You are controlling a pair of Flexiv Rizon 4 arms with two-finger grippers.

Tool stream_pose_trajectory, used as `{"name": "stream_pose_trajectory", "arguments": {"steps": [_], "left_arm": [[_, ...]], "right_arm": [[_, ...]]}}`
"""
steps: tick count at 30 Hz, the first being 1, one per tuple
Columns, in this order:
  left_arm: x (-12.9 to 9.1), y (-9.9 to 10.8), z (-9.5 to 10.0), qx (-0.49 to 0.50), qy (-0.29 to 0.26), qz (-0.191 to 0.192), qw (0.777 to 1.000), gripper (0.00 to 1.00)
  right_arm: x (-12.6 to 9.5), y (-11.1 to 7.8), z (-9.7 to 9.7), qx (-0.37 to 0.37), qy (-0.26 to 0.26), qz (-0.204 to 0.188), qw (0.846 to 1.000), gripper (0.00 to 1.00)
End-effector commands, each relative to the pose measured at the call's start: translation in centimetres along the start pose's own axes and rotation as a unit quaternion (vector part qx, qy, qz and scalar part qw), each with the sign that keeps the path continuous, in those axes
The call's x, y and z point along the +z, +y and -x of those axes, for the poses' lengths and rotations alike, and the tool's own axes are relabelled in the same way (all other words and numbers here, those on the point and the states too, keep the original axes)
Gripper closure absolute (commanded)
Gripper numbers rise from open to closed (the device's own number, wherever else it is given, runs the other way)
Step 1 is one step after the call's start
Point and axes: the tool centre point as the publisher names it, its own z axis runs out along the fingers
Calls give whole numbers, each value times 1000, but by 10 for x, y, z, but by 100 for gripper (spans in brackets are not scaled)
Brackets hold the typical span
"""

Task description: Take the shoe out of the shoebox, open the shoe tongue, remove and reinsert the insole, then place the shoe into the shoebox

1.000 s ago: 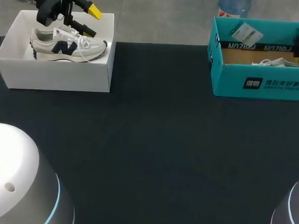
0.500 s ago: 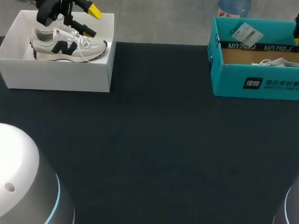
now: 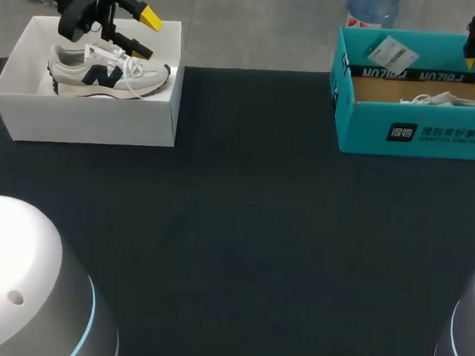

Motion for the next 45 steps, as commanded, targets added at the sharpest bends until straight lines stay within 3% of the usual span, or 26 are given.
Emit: {"name": "stream_pose_trajectory", "arguments": {"steps": [1,8,16,27,36,45], "left_arm": [[-1,0,0,0,1,-1,1000,0],[-1,0,0,0,1,-1,1000,0],[-1,0,0,0,1,-1,1000,0],[-1,0,0,0,1,-1,1000,0],[-1,0,0,0,1,-1,1000,0],[-40,16,-5,-2,97,12,995,0]], "right_arm": [[1,-4,1,0,1,16,1000,0],[1,-4,1,0,1,16,1000,0],[-2,-49,-44,-76,5,-7,997,0],[-21,-100,-81,-106,40,-7,994,0],[-21,-100,-81,-106,40,-7,994,0],[-21,-100,-81,-106,40,-7,994,0]]}}
